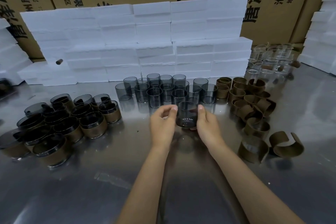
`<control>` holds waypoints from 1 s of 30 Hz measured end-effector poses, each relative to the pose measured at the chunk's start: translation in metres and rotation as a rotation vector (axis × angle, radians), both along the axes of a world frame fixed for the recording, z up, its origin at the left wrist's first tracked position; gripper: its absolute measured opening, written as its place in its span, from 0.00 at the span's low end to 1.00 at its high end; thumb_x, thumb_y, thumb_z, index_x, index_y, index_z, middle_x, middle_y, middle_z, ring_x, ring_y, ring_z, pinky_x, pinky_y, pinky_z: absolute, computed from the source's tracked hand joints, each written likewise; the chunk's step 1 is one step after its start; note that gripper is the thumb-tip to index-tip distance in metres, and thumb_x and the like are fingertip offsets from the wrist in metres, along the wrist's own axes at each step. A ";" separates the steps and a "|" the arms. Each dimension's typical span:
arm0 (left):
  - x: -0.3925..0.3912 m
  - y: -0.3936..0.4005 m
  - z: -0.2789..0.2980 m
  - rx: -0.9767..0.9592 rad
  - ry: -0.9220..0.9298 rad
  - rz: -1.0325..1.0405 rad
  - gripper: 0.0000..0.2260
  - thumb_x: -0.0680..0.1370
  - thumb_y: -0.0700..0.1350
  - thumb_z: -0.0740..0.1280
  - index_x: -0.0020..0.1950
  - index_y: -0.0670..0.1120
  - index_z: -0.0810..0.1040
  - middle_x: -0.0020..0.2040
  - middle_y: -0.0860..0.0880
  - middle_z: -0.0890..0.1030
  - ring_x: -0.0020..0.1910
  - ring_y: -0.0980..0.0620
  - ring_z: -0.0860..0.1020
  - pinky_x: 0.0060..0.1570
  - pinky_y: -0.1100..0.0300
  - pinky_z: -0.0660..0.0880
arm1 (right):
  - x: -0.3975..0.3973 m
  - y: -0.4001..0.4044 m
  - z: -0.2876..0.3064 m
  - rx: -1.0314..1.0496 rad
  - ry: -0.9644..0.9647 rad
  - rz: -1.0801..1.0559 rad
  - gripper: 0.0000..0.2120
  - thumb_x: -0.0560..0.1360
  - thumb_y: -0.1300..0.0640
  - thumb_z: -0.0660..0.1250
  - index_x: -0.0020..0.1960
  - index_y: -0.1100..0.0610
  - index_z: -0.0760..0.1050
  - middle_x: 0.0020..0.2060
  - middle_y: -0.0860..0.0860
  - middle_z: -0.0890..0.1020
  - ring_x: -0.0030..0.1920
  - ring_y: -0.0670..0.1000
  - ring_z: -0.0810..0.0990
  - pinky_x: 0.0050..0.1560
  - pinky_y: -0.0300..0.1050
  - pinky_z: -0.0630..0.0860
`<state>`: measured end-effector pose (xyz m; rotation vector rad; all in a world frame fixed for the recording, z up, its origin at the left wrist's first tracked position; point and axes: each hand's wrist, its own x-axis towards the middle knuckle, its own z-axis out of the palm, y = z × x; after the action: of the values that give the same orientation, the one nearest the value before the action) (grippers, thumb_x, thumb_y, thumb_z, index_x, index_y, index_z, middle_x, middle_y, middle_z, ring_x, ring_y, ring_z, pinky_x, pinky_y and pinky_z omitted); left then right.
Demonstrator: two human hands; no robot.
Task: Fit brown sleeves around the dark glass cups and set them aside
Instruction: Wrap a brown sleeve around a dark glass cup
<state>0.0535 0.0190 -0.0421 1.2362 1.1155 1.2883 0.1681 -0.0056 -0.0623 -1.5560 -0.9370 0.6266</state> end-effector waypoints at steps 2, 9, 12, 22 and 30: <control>-0.001 0.000 0.001 0.006 -0.027 0.042 0.06 0.81 0.41 0.69 0.47 0.47 0.84 0.49 0.43 0.86 0.53 0.41 0.84 0.61 0.42 0.79 | 0.001 -0.002 0.002 0.047 0.039 0.017 0.18 0.86 0.46 0.57 0.49 0.52 0.82 0.45 0.53 0.87 0.46 0.51 0.86 0.50 0.48 0.83; 0.006 -0.009 0.008 -0.047 -0.068 -0.208 0.17 0.77 0.66 0.69 0.46 0.55 0.89 0.46 0.54 0.88 0.50 0.59 0.85 0.52 0.63 0.79 | -0.003 -0.009 0.015 -0.046 0.321 0.327 0.39 0.61 0.17 0.66 0.64 0.38 0.79 0.58 0.37 0.84 0.58 0.39 0.82 0.58 0.41 0.80; 0.010 -0.011 0.006 -0.066 -0.039 -0.232 0.18 0.78 0.70 0.63 0.42 0.61 0.87 0.49 0.57 0.87 0.55 0.59 0.83 0.62 0.56 0.76 | -0.005 -0.010 0.018 -0.142 0.335 0.311 0.59 0.53 0.13 0.65 0.76 0.46 0.70 0.72 0.48 0.76 0.70 0.49 0.76 0.72 0.54 0.71; 0.015 -0.007 0.005 0.155 0.006 -0.009 0.09 0.83 0.54 0.65 0.47 0.53 0.78 0.40 0.54 0.80 0.35 0.66 0.76 0.40 0.70 0.73 | -0.010 -0.015 0.020 0.102 0.166 0.109 0.27 0.83 0.35 0.51 0.47 0.51 0.82 0.34 0.47 0.87 0.32 0.45 0.85 0.30 0.37 0.78; 0.016 -0.014 0.005 0.183 -0.045 -0.030 0.06 0.79 0.53 0.72 0.54 0.53 0.83 0.48 0.54 0.84 0.46 0.56 0.81 0.47 0.65 0.77 | -0.001 -0.014 0.017 0.131 0.157 0.011 0.22 0.87 0.46 0.53 0.41 0.49 0.80 0.35 0.48 0.85 0.33 0.42 0.84 0.32 0.37 0.80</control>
<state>0.0693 0.0046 -0.0370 1.3462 0.9595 1.4129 0.1667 -0.0194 -0.0451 -1.3655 -0.8515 0.6720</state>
